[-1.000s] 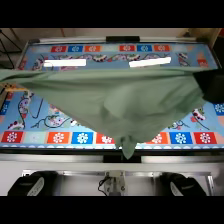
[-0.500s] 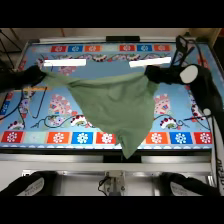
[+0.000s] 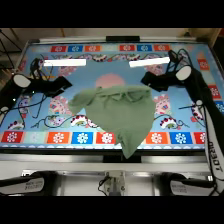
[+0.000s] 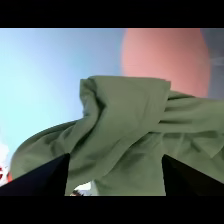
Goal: Fold the shirts.
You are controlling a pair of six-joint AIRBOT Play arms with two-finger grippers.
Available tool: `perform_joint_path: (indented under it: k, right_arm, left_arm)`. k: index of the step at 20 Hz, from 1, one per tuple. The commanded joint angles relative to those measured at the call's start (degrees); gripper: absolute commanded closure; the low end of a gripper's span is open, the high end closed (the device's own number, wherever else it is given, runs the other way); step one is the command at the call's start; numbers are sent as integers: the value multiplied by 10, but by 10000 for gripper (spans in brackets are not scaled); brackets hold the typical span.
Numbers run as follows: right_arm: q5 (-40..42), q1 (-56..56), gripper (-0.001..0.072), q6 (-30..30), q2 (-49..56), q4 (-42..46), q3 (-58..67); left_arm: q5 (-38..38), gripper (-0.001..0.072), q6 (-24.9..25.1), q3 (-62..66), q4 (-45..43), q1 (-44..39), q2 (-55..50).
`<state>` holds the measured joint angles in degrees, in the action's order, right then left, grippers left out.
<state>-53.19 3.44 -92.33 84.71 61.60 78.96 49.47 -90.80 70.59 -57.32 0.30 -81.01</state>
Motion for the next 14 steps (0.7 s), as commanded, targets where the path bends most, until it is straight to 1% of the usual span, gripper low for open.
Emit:
perform_joint_path:
  k: [1, 2, 3, 4, 6, 8, 10, 13, 14]
  right_arm:
    - [-214, -63, 111, 38, -35, 105, 16]
    - [-276, -80, 111, 33, -43, 128, 5]
    - [-308, -92, 111, 40, -53, 131, -19]
    - [-317, -100, 111, 44, -66, 131, -57]
    - [-284, -104, 110, 42, -90, 128, -136]
    - [-251, -104, 109, 40, -95, 106, -189]
    - [-228, -104, 108, 41, -95, 79, -217]
    - [-201, -104, 103, 41, -94, 73, -236]
    - [-191, -104, 41, 42, -94, 73, -240]
  left_arm:
    - [209, 46, 1, 29, -69, 59, -12]
    - [261, 46, 3, 20, -79, 69, -12]
    - [285, 46, 16, 1, -75, 69, -11]
    - [285, 46, 28, -26, -61, 59, -7]
    - [237, 45, 32, -94, -14, 20, -3]
    - [152, 45, 32, -150, 32, -36, -6]
    - [76, 45, 31, -176, 77, -86, -13]
    - [29, 45, 25, -174, 117, -130, -40]
    - [22, 46, 26, -174, 130, -137, -52]
